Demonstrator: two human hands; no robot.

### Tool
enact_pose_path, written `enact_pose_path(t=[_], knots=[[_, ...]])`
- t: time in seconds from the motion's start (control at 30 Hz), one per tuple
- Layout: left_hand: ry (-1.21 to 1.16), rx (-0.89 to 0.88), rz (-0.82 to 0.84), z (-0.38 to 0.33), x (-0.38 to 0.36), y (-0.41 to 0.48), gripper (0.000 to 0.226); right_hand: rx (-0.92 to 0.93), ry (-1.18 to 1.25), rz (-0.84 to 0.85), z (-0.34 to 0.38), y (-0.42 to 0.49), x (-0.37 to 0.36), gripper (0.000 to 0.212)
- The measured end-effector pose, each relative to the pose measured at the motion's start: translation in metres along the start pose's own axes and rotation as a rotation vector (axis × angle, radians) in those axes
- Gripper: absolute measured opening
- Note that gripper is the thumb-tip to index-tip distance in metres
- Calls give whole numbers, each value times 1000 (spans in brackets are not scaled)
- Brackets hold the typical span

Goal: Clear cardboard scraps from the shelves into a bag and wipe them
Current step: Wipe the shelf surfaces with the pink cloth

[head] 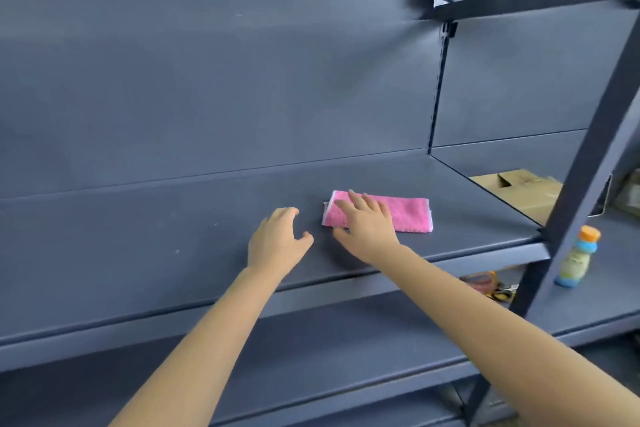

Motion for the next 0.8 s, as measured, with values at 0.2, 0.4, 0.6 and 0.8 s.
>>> enact_pose_path(t=[0.2, 0.4, 0.6, 0.8], knots=[[38, 38, 83, -12, -25, 13, 49, -60, -131, 196, -39, 11, -11, 51], [107, 3, 111, -29, -40, 28, 37, 12, -246, 185, -38, 23, 5, 45], [127, -51, 111, -53, -51, 37, 21, 222, -107, 89, -64, 25, 1, 38], [134, -95, 116, -70, -62, 47, 28, 47, -81, 222, -92, 24, -9, 48]])
Point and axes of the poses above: each hand's wrist, its own y-axis towards the middle knuckle, its own x-axis out of the back of the hand, z = x × y, the point moved 2 cm from there along y, towards the middle knuckle, and after that the axes turned 2 degrees about -z, right-handed, at the moved point
